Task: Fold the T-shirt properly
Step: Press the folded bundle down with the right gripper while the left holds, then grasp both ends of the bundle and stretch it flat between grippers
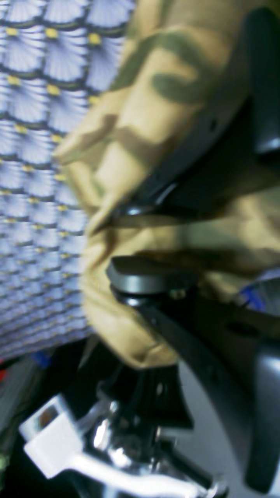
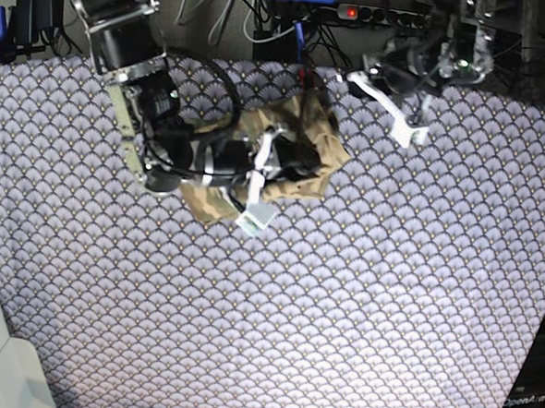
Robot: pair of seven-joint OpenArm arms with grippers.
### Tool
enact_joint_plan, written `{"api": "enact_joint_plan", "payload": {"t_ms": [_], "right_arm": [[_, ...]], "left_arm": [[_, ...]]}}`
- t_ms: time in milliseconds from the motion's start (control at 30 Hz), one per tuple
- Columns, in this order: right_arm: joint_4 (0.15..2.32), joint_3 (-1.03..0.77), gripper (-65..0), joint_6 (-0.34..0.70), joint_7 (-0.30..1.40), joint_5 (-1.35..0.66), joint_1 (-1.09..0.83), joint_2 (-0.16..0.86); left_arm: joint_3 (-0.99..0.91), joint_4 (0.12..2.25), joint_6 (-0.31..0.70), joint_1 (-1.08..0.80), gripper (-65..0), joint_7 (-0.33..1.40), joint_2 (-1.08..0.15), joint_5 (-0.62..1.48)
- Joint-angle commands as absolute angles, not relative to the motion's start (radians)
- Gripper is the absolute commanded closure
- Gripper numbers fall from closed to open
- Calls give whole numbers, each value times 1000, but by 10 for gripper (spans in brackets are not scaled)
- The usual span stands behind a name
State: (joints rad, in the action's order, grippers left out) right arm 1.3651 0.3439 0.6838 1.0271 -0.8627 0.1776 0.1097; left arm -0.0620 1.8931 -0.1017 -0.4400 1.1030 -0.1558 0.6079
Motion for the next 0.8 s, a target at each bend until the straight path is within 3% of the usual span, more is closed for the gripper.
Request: {"api": "enact_joint_plan", "payload": {"t_ms": [0, 200, 767], "right_arm": [[1449, 340, -155, 698, 1009, -905, 193, 110], [1770, 306, -155, 698, 1129, -905, 147, 153], [1771, -30, -155, 698, 1127, -905, 39, 384]], "left_arm": [[-61, 1911, -97, -433, -3, 1096, -150, 615], [-59, 1910, -97, -415, -3, 1095, -110, 610], [38, 1627, -99, -174, -3, 1084, -16, 610]]}}
